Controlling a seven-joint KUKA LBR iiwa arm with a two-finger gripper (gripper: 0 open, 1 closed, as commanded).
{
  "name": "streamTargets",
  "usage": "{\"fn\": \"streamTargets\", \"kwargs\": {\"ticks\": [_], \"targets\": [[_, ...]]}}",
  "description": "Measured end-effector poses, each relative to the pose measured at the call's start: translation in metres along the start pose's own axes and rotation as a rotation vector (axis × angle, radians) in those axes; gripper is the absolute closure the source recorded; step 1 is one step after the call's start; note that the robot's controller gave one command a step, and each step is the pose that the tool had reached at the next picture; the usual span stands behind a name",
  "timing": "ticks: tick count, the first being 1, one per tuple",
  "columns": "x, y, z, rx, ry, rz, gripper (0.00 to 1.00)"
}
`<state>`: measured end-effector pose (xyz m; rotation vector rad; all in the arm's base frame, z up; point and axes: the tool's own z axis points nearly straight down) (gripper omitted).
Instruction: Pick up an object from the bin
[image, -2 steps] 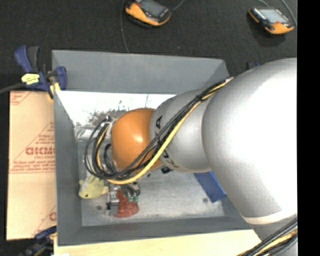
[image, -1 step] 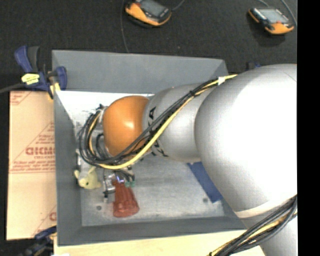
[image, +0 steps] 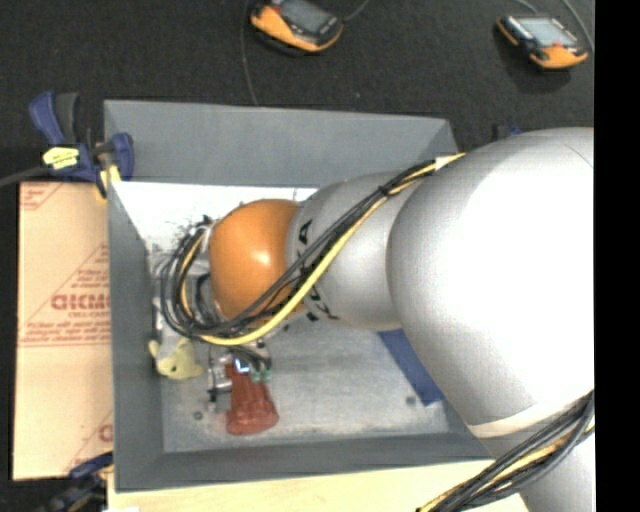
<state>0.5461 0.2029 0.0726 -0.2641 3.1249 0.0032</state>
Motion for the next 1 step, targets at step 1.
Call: {"fn": "streamTargets", "kwargs": {"ticks": [1], "targets": [[-0.0220,0.0084,0.0014,0.000,-0.007,-0.047,0.00]]}}
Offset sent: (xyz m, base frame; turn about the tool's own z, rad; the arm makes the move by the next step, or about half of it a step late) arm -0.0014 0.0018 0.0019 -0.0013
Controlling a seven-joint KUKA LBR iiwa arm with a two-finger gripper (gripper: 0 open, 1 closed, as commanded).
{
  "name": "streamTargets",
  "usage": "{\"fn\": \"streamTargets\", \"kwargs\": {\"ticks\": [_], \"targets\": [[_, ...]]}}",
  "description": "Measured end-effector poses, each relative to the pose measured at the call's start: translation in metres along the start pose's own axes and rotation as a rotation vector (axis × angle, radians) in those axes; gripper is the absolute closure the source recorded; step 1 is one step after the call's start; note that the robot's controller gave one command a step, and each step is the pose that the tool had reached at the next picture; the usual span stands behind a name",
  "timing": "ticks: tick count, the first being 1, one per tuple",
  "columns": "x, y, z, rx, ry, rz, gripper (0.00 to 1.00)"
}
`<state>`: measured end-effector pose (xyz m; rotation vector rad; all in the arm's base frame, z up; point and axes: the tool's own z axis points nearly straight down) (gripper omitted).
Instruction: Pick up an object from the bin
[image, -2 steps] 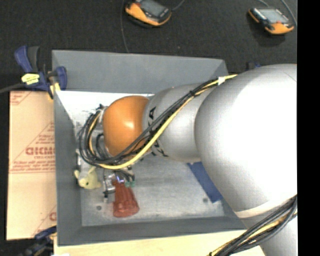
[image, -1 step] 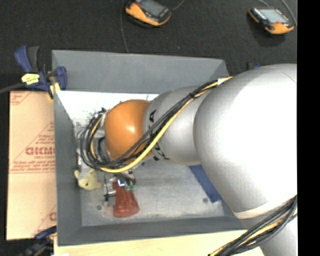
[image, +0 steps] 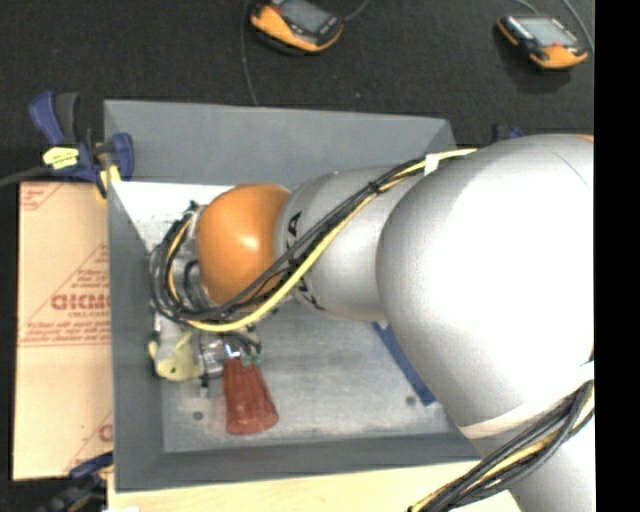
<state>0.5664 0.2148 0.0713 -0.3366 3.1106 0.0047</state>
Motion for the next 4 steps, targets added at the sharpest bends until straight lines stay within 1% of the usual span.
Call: {"fn": "streamTargets", "kwargs": {"ticks": [1,2,3,4], "targets": [[0.011,-0.004,-0.002,-0.001,0.005,0.025,0.00],[-0.002,-0.001,-0.071,0.000,0.003,-0.013,0.00],[0.001,0.001,-0.059,-0.002,-0.005,-0.018,0.00],[0.015,0.013,-0.045,0.001,0.006,-0.241,0.00]]}}
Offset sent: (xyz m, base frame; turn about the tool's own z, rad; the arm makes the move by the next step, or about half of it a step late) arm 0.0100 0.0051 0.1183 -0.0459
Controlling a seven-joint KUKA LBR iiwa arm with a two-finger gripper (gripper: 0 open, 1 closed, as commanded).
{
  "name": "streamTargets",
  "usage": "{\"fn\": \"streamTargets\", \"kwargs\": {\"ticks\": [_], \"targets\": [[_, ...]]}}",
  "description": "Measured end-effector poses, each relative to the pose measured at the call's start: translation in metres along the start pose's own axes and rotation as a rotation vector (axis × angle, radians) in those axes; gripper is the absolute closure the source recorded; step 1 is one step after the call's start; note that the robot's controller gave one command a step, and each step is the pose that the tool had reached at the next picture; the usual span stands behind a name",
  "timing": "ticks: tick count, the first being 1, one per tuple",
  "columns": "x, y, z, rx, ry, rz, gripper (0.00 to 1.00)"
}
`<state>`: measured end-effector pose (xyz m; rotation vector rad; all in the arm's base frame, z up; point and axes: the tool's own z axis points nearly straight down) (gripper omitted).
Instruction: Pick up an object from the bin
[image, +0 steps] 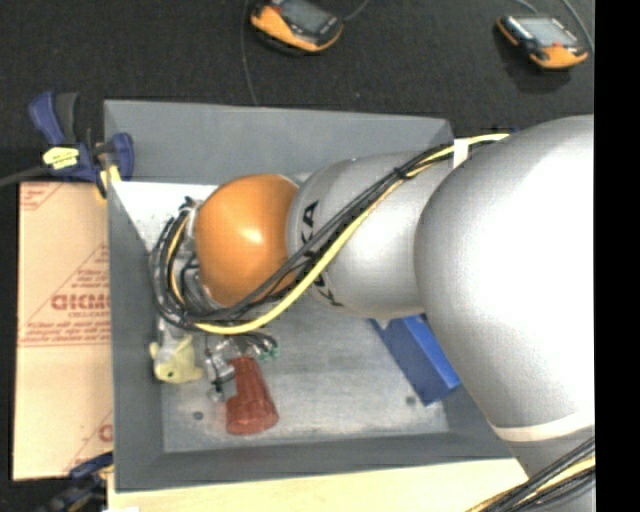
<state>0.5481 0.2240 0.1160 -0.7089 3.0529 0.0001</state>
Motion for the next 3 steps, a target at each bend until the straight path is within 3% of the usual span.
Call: {"fn": "streamTargets", "kwargs": {"ticks": [1,2,3], "targets": [[0.025,0.016,0.020,-0.002,-0.005,-0.036,0.00],[0.013,0.012,0.031,-0.001,-0.010,0.061,0.00],[0.018,0.011,0.016,-0.002,-0.009,-0.172,0.00]]}}
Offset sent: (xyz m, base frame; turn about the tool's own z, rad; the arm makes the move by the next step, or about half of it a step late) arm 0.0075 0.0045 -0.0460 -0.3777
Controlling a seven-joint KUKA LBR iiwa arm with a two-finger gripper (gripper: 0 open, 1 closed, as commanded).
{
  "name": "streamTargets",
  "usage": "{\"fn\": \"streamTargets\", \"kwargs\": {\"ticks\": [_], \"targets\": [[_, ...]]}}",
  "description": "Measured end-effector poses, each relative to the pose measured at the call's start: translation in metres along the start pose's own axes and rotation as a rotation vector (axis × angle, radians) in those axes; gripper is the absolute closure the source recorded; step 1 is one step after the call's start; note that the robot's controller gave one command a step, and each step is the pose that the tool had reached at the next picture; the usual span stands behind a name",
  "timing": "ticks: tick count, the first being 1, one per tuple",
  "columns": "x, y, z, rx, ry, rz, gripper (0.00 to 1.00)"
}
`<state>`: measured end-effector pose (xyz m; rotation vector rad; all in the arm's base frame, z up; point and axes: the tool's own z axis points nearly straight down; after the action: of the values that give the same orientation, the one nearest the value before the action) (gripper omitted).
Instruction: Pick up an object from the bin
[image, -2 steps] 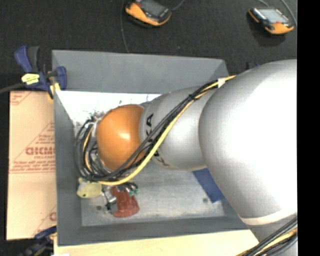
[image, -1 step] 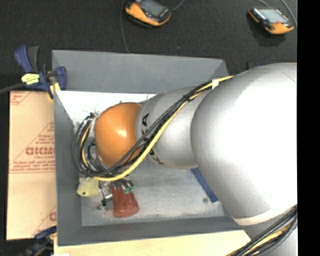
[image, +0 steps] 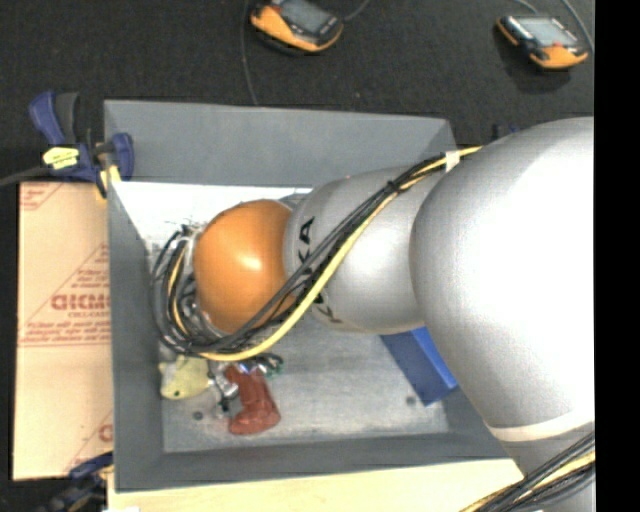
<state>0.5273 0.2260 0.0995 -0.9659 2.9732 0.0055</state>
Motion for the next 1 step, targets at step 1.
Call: {"fn": "streamTargets", "kwargs": {"ticks": [1], "targets": [[-0.0022,-0.0010,-0.0039,0.000,-0.004,0.205,0.00]]}}
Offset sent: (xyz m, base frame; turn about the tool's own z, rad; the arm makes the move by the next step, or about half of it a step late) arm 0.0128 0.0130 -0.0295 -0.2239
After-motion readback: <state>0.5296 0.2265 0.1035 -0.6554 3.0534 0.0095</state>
